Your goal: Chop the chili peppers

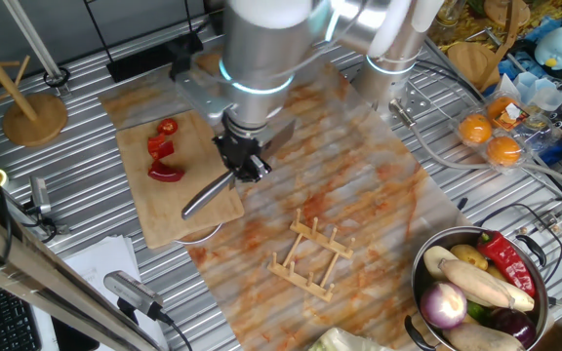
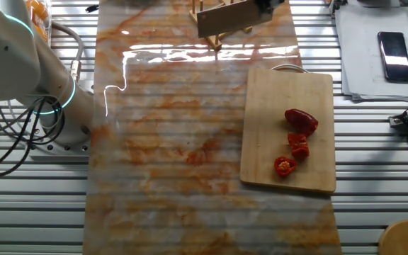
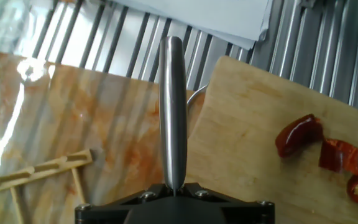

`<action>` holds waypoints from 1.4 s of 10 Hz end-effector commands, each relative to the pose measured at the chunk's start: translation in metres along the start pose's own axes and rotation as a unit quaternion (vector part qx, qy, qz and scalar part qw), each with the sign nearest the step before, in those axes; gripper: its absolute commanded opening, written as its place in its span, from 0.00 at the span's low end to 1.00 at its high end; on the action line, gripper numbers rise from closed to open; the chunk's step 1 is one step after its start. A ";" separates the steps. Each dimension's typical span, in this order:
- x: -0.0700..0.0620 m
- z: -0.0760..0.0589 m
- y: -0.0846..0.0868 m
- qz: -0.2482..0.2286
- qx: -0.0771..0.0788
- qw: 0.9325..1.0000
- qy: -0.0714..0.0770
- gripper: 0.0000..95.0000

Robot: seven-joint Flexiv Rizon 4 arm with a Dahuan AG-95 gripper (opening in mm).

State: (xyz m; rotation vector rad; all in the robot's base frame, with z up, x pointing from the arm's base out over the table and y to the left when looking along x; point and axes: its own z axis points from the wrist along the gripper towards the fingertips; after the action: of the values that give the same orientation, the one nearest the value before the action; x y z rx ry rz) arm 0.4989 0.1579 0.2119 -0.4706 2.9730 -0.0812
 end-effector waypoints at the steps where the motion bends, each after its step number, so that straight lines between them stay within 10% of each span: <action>1: 0.001 0.003 -0.014 -0.013 -0.004 1.000 -0.008 0.00; 7: -0.020 0.015 -0.068 -0.087 -0.052 0.995 0.015 0.00; 14: -0.037 0.040 -0.116 -0.111 -0.051 0.993 0.008 0.00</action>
State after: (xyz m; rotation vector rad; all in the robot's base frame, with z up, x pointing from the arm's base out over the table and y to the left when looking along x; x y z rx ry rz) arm 0.5749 0.0578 0.1847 -0.8190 2.9327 0.0455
